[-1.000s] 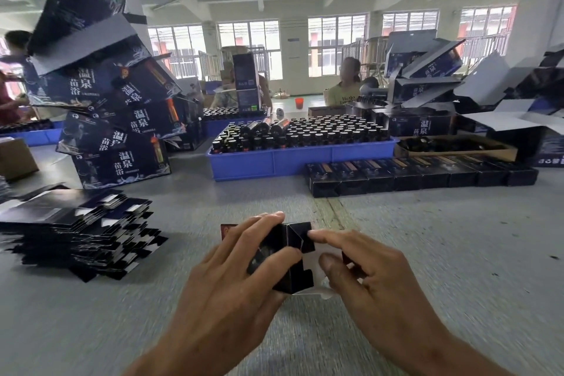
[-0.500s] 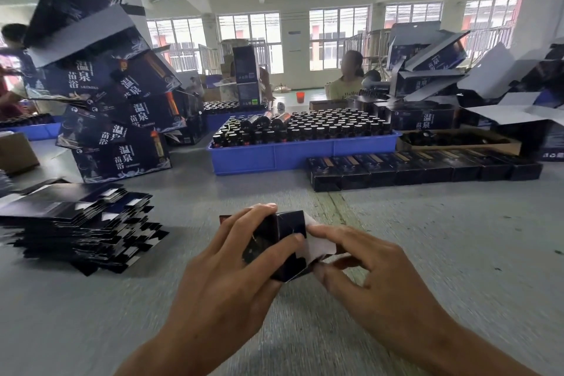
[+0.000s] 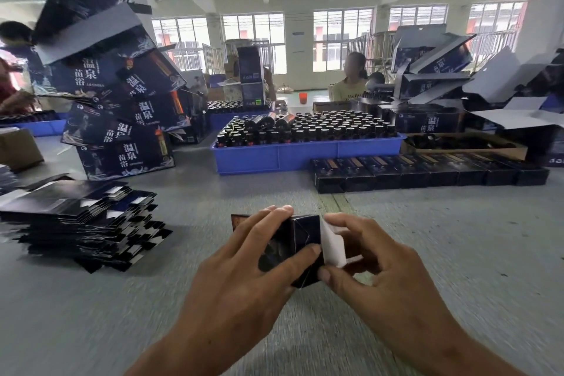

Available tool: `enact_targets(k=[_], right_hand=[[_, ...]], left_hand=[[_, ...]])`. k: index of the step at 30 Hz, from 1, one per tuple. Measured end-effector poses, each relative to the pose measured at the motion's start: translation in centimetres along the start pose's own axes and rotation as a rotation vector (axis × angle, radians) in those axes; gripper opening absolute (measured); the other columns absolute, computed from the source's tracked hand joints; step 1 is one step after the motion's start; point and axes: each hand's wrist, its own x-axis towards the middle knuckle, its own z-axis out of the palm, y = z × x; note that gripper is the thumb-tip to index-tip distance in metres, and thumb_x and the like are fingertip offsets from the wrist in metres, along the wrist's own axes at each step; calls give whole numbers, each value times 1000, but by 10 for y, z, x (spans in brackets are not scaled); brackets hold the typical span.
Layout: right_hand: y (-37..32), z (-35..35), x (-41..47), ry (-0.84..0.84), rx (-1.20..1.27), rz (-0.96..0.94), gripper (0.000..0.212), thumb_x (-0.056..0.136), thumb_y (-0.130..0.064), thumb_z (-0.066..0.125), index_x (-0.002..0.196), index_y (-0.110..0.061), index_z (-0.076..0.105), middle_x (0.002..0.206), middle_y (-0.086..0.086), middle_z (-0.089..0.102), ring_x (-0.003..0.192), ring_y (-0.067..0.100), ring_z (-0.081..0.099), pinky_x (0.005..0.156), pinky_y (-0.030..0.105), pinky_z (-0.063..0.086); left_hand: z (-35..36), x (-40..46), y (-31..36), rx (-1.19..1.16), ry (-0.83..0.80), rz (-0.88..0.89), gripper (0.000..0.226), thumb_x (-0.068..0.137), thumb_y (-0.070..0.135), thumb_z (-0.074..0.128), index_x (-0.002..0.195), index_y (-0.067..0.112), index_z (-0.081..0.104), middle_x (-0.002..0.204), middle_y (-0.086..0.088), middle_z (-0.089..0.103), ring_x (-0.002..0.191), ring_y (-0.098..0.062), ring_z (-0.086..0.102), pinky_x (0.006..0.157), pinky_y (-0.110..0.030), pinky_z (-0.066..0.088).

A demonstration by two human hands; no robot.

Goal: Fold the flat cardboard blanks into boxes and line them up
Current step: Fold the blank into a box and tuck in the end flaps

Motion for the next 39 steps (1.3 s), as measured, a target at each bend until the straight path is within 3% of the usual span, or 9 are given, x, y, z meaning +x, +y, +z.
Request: enact_targets(k=[3,6,9,16,20,25,32,36,39], right_hand=[[1,-1,0,-37,44,42,75,89,-6,70,122,-68,46,112,-42,61,105,-11,62,78,6,51],[-2,-2,2,-28,148,53,51,95,-14,63,115,-61,59,107,-29,70,103,-2,67,80,19,58],[-4,-1,4,-21,225,76,30,87,-35,67,104,-58,65,99,-25,73,94,-1,70,77,14,55],[-2,2,5,-1,271,152,24,67,-53,70,91,-49,72,95,-27,73,93,-7,68,71,3,50],[-2,2,5,-10,229,170,20,72,-49,72,92,-47,71,95,-30,72,94,-10,67,73,2,48],[-4,3,4,3,222,175,14,76,-45,73,90,-47,71,94,-29,73,93,-7,68,71,10,54],[-5,5,2,47,202,169,13,82,-29,77,84,-40,73,86,-24,74,86,-4,69,74,6,51],[-7,6,2,87,189,176,6,80,-32,76,84,-36,73,84,-21,74,82,-1,71,71,14,55],[-8,6,2,95,152,173,6,81,-34,75,85,-37,72,85,-23,74,83,-1,71,71,21,57]], left_hand=[[0,0,-3,-1,12,-34,57,78,29,75,131,33,56,146,-13,46,131,-32,48,81,-46,62],[-1,0,-1,-10,36,-40,46,86,33,62,132,34,54,146,-13,47,131,-32,49,85,-45,60],[-1,1,3,-56,60,-45,46,86,34,58,132,33,52,145,-11,49,130,-31,51,86,-43,60],[-2,3,16,-190,66,-169,87,75,35,74,151,19,34,145,7,45,130,-14,48,89,-24,52],[-1,4,21,-167,31,-203,100,65,28,90,149,15,37,141,6,46,125,-14,50,85,-22,50],[0,4,22,-159,61,-216,94,66,30,85,147,16,40,141,6,47,124,-15,52,88,-19,46],[2,5,25,-136,71,-182,92,64,29,86,143,15,41,140,5,46,124,-16,50,91,-21,45],[1,7,28,-132,77,-180,83,68,34,75,142,15,42,139,5,47,124,-16,49,93,-23,45],[2,7,29,-144,66,-171,89,66,29,85,142,15,41,140,4,46,125,-16,49,92,-23,46]])
